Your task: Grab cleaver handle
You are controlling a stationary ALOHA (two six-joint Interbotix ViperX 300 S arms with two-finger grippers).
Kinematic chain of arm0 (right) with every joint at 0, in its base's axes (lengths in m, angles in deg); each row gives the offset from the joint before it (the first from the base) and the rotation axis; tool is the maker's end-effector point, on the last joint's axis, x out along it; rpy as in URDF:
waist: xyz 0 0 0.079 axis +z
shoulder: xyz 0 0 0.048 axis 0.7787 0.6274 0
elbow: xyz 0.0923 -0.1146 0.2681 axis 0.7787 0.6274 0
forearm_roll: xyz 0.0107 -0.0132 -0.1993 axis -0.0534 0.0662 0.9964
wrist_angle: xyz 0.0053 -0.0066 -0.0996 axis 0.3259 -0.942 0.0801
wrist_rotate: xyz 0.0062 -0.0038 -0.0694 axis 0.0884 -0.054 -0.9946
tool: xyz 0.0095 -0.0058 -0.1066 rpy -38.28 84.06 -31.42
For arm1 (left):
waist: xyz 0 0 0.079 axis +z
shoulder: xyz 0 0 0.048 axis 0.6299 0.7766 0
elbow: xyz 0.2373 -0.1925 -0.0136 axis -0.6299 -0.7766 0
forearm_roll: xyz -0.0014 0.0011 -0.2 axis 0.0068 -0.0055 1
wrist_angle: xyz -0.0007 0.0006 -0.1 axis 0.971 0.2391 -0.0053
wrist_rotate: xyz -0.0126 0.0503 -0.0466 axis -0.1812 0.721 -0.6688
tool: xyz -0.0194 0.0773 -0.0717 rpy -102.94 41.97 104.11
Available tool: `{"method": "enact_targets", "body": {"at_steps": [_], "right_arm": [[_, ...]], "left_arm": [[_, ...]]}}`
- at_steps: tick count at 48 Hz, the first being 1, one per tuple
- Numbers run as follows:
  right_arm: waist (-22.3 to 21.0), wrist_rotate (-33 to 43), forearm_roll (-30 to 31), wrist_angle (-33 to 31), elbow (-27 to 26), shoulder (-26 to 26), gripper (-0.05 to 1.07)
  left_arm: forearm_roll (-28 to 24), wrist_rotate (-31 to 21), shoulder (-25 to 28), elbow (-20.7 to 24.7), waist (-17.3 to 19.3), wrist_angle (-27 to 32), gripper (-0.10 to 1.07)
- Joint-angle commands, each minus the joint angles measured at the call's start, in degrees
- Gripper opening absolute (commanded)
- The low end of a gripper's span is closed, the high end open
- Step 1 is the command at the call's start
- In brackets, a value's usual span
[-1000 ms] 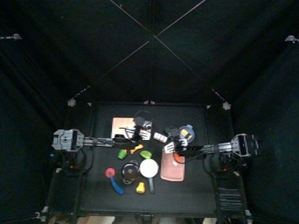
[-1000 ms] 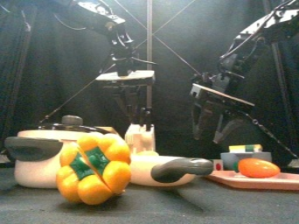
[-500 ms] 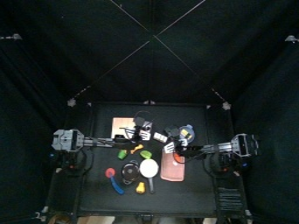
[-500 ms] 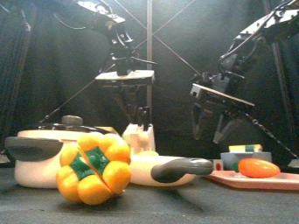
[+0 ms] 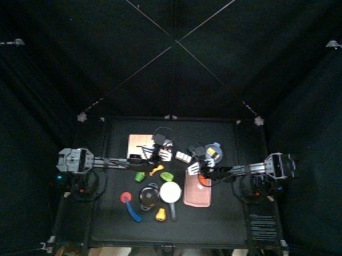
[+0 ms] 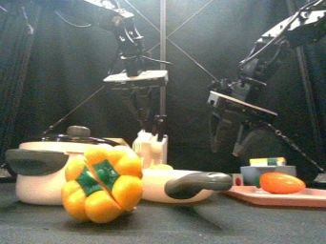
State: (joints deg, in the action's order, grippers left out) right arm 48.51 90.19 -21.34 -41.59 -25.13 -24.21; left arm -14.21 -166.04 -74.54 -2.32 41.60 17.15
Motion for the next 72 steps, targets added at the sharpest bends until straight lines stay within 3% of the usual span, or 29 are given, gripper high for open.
{"method": "enact_targets", "body": {"at_steps": [1, 15, 72], "right_arm": [[0.0, 0.0, 0.09, 0.0, -0.44, -1.32, 0.94], [-0.09, 0.0, 0.09, 0.0, -0.62, -0.97, 0.94], [-0.44, 0.09, -0.18, 1.76, -0.79, -0.09, 0.94]], "left_arm": [[-0.35, 0.18, -1.23, 1.49, 0.35, 0.79, 0.57], [-1.05, 0.18, -0.79, 2.2, 0.0, 6.15, 0.57], [-1.14, 3.08, -4.39, 4.57, -3.08, 8.26, 0.57]]}}
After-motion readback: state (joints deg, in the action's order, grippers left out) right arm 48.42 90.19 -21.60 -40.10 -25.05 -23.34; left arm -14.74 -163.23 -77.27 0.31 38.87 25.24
